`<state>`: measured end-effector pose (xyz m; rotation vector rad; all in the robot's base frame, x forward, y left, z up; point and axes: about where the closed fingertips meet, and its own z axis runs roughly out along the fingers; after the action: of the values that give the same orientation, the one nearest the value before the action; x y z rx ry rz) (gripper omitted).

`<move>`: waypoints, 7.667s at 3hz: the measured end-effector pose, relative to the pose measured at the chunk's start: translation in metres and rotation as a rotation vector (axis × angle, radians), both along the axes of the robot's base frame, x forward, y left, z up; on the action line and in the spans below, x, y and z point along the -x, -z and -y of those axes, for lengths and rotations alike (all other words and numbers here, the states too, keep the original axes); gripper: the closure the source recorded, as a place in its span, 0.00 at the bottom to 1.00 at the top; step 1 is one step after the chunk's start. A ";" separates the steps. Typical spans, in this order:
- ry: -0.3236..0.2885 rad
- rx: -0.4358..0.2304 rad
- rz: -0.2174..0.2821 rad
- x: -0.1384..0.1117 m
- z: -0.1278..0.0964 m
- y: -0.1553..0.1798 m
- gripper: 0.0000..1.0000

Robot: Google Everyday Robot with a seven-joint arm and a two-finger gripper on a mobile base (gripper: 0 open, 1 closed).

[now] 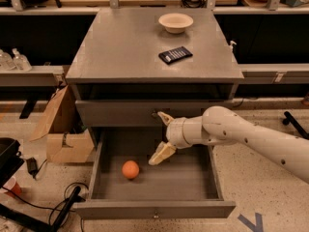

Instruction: Pick orange from middle drawer and place on counter

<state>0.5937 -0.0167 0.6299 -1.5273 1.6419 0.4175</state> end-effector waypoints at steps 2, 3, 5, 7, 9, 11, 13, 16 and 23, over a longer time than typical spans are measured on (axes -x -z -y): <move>-0.056 -0.057 -0.054 0.026 -0.034 0.075 0.00; -0.090 -0.068 -0.068 0.023 -0.058 0.112 0.00; -0.115 -0.065 -0.084 0.004 -0.104 0.183 0.00; -0.136 -0.045 -0.093 -0.001 -0.119 0.235 0.00; -0.148 -0.058 -0.120 -0.003 -0.131 0.257 0.49; -0.218 -0.152 -0.153 0.039 -0.132 0.150 1.00; -0.248 -0.267 -0.188 -0.006 -0.089 -0.063 1.00; -0.166 -0.326 -0.089 -0.116 -0.102 -0.278 1.00; 0.078 -0.139 -0.014 -0.248 -0.225 -0.224 0.29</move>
Offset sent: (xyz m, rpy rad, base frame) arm -0.0396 0.0580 -0.1326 0.0901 0.0967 0.0957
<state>0.8419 0.2086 0.8538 -1.3563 1.6417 0.4907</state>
